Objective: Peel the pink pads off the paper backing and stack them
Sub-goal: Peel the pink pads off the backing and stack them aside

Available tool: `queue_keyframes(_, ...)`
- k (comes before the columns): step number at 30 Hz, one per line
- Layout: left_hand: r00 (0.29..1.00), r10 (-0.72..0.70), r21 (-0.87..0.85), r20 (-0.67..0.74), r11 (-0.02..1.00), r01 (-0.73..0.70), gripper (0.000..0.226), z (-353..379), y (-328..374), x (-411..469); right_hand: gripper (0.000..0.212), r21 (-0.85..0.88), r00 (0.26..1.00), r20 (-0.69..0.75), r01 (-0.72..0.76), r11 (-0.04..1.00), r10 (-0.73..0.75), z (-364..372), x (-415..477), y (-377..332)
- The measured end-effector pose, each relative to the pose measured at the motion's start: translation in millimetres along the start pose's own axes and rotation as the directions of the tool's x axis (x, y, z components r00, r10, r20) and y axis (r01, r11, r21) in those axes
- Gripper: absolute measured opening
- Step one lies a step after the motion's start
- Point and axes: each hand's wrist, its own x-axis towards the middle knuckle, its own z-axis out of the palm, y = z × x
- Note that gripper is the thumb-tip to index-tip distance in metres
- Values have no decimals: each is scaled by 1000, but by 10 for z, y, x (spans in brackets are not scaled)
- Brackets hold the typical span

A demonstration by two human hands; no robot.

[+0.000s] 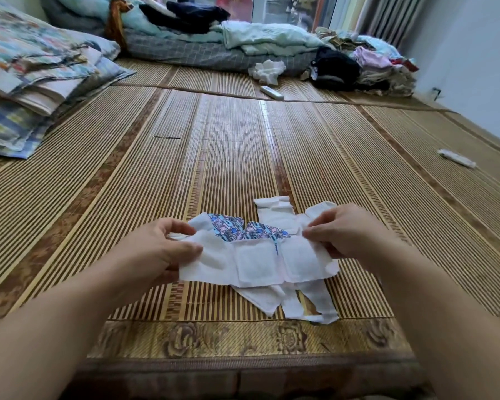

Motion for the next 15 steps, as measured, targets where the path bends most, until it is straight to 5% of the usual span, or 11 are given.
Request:
queue_keyframes(6, 999, 30, 43, 24, 999, -31, 27, 189, 32, 31, 17, -140, 996, 89, -9, 990, 21, 333, 26, -1)
queue_keyframes(11, 998, 34, 49, 48, 998, -37, 27, 297, 52, 54, 16, -506, 995, 38, 102, 857, -96, 373, 23, 49)
queue_keyframes(15, 995, 75, 34, 70, 996, -77, 25, 433, 52, 90, 6, -488, 990, 23, 133, 862, -139, 359, 29, 73)
